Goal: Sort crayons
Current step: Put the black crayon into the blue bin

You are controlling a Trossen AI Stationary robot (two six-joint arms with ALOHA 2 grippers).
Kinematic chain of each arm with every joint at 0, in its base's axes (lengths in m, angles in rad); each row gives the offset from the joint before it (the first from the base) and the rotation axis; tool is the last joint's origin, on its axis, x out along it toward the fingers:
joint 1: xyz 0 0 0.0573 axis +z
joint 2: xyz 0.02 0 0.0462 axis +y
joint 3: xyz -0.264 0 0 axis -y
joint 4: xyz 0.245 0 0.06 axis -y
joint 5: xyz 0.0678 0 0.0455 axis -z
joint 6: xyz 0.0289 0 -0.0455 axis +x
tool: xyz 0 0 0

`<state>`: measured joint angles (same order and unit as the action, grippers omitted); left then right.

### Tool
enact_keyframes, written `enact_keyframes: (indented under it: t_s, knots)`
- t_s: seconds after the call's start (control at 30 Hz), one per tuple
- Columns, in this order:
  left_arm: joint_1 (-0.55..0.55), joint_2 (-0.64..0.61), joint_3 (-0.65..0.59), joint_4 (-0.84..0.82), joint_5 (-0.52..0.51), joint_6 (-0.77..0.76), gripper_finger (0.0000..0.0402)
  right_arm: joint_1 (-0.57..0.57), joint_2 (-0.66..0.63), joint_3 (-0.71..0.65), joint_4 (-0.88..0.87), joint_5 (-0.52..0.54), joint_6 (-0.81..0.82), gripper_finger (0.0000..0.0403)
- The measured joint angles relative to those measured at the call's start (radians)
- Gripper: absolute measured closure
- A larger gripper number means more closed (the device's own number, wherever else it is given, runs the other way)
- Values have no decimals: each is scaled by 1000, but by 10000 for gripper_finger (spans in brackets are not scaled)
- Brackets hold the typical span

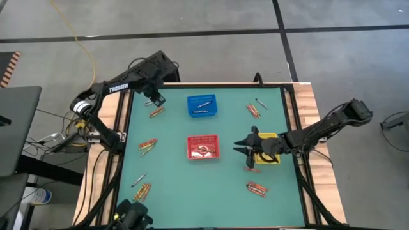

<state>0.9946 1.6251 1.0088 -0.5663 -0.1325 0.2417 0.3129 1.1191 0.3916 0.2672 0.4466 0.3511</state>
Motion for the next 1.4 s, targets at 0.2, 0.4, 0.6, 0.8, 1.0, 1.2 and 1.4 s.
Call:
enact_keyframes:
  t_s: [0.2, 0.4, 0.6, 0.8, 1.0, 1.2, 1.4]
  knots:
    - [20, 14, 0, 16, 20, 1, 292, 14, 0, 0, -3, 0, -9, 294]
    - [31, 15, 0, 21, 19, 40, 292, 14, 0, 0, -4, 0, -12, 294]
    - [31, 92, 1, 27, 18, 60, 292, 14, 0, 0, -6, 0, -35, 294]
    - [30, 148, 5, 45, -2, 69, 292, 15, 0, 0, -19, 0, -34, 294]
    - [28, 150, 6, 45, 31, 78, 292, 17, 0, 0, -27, 0, -19, 294]
    - [21, 137, 4, 43, 13, 76, 292, 12, 0, 0, -27, 0, -19, 294]
    - [20, 115, 2, 47, 12, 69, 292, 12, 0, 0, -27, 0, -19, 294]
